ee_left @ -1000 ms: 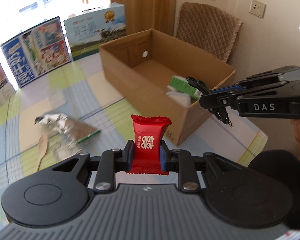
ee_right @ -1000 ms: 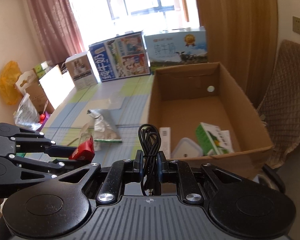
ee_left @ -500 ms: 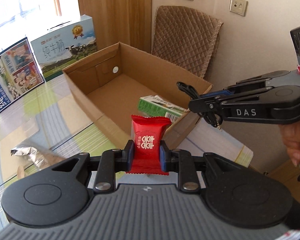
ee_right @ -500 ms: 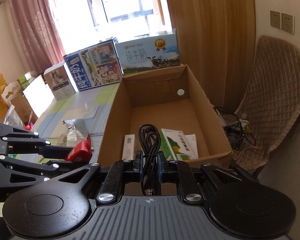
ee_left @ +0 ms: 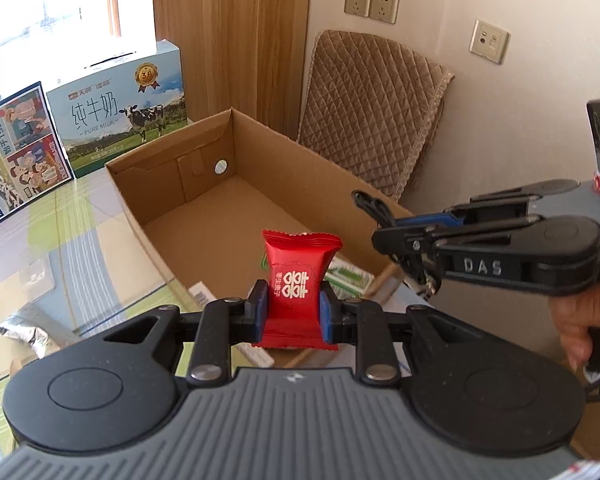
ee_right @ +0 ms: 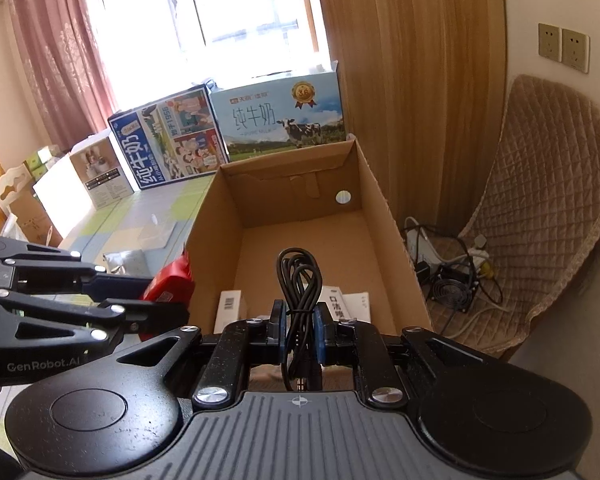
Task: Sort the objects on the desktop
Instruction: 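Carry the cable and red candy packet over the cardboard box, then open both tools to drop the cable and candy into the box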
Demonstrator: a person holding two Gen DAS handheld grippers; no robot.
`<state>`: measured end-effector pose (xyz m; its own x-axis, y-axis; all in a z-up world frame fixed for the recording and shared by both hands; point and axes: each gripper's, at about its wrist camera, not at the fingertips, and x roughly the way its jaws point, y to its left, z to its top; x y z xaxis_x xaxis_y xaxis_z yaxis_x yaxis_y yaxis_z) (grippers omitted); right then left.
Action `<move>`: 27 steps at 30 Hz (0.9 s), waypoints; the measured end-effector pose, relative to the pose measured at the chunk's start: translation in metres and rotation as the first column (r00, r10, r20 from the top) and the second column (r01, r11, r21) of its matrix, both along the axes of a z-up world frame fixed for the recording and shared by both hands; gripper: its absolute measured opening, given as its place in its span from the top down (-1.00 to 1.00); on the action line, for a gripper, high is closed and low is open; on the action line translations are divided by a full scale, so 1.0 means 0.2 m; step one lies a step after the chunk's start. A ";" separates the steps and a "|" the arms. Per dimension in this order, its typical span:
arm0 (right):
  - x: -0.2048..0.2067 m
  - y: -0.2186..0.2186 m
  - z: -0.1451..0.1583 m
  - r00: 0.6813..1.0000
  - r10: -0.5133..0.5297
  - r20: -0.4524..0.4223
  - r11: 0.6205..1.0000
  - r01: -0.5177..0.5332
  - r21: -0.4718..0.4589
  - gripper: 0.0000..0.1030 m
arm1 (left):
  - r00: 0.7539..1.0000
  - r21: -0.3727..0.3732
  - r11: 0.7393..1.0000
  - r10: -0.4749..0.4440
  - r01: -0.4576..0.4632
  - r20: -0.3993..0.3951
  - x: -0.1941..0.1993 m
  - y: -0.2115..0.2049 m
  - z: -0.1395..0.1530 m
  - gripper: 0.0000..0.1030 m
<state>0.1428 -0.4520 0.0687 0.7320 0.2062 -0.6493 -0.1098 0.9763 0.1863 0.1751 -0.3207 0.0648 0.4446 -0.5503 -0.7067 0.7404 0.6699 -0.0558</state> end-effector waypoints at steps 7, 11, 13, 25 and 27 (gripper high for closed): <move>0.11 -0.04 -0.06 1.000 -0.001 -0.020 1.000 0.001 -0.006 0.80 | 1.000 -0.017 1.000 0.025 -0.025 -0.011 0.10 -0.06 -0.04 0.59; 0.14 -0.05 -0.09 1.000 -0.001 -0.029 1.000 0.001 -0.005 0.80 | 0.998 -0.017 0.999 0.036 -0.037 -0.047 0.16 -0.08 -0.10 0.58; 0.16 -0.06 -0.10 1.000 0.000 -0.030 1.000 0.000 -0.004 0.80 | 0.998 -0.022 0.999 0.041 -0.042 -0.053 0.17 -0.07 -0.12 0.57; 0.19 0.00 -0.10 0.999 0.035 -0.029 0.999 -0.035 0.012 0.79 | 0.992 -0.044 0.991 0.121 -0.122 -0.028 0.16 0.09 -0.13 0.44; 0.20 0.01 -0.09 0.999 0.046 -0.025 0.999 -0.046 0.024 0.79 | 0.991 -0.052 0.990 0.133 -0.134 -0.028 0.15 0.12 -0.13 0.41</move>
